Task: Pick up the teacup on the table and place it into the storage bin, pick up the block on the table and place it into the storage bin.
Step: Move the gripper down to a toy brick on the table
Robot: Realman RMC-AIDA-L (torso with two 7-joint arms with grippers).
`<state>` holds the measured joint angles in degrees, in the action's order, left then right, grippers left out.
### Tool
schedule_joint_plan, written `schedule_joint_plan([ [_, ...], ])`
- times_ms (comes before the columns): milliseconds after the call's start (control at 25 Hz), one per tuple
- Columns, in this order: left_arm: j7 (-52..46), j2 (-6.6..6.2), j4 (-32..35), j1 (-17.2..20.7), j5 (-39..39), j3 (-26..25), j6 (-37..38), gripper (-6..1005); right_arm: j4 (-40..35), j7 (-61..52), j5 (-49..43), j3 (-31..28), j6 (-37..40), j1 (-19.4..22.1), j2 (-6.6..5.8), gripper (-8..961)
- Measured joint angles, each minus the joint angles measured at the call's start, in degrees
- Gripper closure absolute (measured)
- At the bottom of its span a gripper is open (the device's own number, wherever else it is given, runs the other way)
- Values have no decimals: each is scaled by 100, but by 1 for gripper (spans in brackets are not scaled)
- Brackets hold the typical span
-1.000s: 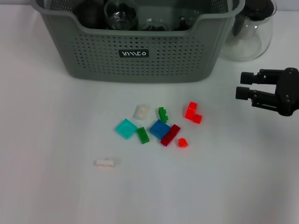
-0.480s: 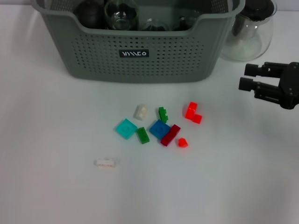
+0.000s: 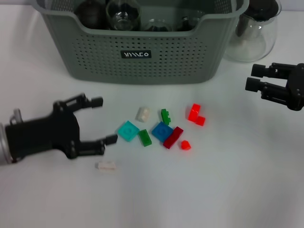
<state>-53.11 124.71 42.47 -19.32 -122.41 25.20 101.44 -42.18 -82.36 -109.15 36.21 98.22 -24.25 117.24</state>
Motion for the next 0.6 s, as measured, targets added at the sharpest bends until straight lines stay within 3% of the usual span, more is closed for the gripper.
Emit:
schedule_joint_plan([
  [160,582,-22,-580,36,-591,-66,-576,154,0,-11,-2,-1,7,6,-14,465],
  [600,1226,-5,-834,191,-918,-297,-1041,327,49,-17,-2,8,-15,9,-25,465],
])
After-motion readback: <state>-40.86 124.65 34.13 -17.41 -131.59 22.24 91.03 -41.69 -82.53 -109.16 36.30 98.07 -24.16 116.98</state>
